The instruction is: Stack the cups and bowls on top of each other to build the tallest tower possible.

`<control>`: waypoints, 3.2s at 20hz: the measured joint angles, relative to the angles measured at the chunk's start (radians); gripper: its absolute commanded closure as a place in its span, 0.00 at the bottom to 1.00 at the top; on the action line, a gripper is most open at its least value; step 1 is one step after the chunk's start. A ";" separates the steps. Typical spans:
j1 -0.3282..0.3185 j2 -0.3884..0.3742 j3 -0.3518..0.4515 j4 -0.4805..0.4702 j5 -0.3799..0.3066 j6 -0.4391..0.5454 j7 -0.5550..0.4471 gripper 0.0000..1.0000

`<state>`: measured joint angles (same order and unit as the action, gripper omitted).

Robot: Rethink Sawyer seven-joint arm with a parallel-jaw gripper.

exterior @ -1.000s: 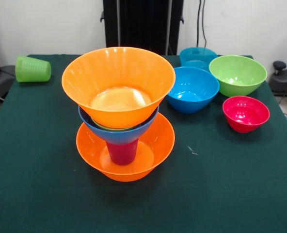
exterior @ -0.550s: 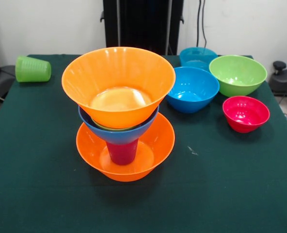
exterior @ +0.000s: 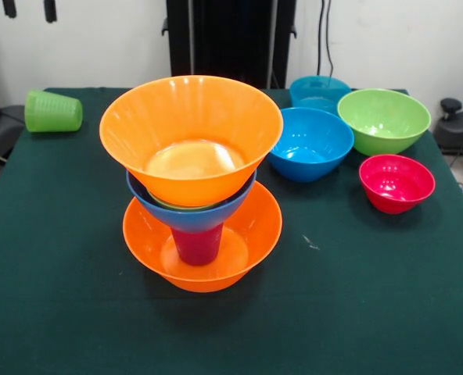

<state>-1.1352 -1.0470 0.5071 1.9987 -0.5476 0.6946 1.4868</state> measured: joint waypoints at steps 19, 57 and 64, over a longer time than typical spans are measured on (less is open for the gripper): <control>0.000 0.198 0.004 -0.034 -0.116 -0.036 0.000 0.00; -0.164 0.356 0.221 -0.062 0.044 0.036 0.000 0.00; -0.205 0.399 0.303 -0.057 0.058 0.075 0.000 0.00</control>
<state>-1.3403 -0.6480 0.8097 1.9418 -0.4895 0.7691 1.4868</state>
